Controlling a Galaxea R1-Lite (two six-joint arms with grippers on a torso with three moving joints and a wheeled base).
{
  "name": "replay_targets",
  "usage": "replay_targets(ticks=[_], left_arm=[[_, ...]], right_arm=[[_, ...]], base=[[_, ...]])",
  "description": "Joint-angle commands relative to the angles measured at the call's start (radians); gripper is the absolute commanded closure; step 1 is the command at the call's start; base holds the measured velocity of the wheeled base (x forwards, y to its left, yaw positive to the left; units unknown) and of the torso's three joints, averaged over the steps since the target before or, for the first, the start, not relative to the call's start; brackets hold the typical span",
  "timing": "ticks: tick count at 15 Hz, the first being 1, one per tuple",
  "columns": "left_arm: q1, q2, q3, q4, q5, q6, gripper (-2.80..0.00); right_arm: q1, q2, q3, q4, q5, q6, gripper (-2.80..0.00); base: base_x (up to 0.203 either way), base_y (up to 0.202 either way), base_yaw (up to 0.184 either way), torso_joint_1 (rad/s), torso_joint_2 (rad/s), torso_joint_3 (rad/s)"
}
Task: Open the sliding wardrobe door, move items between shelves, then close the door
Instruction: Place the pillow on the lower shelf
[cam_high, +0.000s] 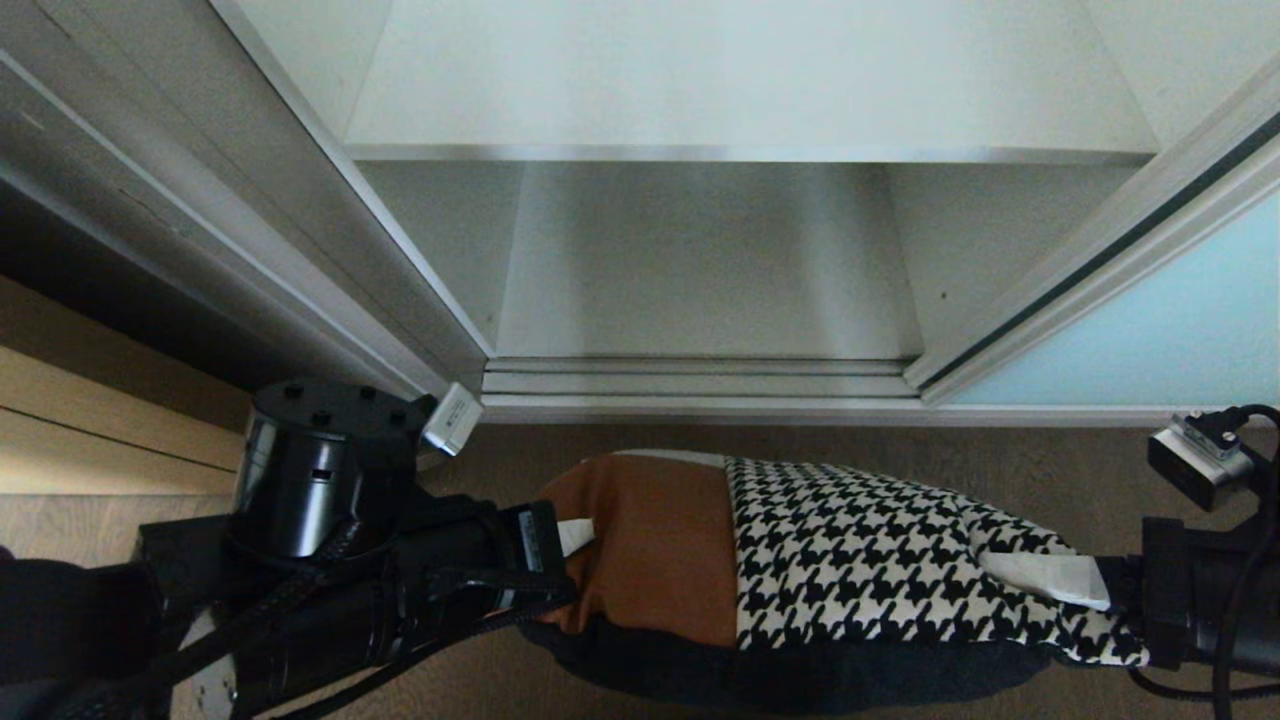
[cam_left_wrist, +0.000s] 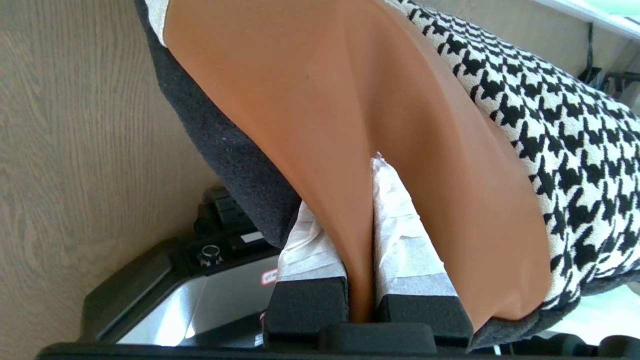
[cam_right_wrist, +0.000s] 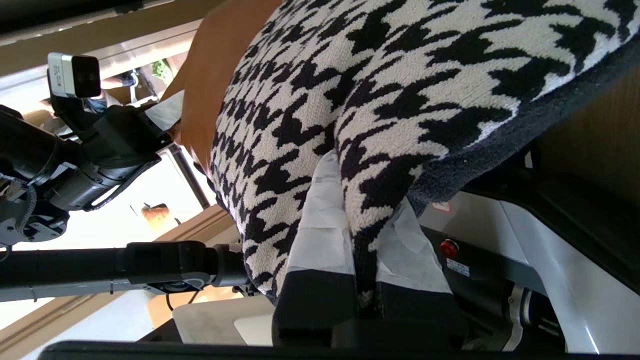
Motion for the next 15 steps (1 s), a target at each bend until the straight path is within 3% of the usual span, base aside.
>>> replay_targets(ticks=[1,5,12,15], left_arm=[[0.0,-0.008,-0.009,-0.003,0.001,-0.004,0.0],[0.0,0.0,-0.001,0.012,0.0,-0.005,0.0],[0.005,0.112,-0.028,0.0,0.007,-0.004,0.0],[0.075,0.117,-0.124,-0.002,0.006,-0.006,0.0]], right_arm=[[0.0,0.002,-0.005,-0.001,0.004,0.002,0.0],[0.012,0.019,-0.016,-0.001,0.004,0.002,0.0],[0.022,0.19,-0.098,-0.001,-0.017,-0.006,0.0],[0.022,0.248,-0.185,-0.002,-0.048,-0.036,0.0]], base=[[0.0,0.0,0.0,0.002,0.0,-0.203],[0.0,0.0,0.0,0.002,0.0,-0.155],[0.0,0.0,0.0,0.0,0.0,-0.006],[0.0,0.0,0.0,0.0,0.0,0.0]])
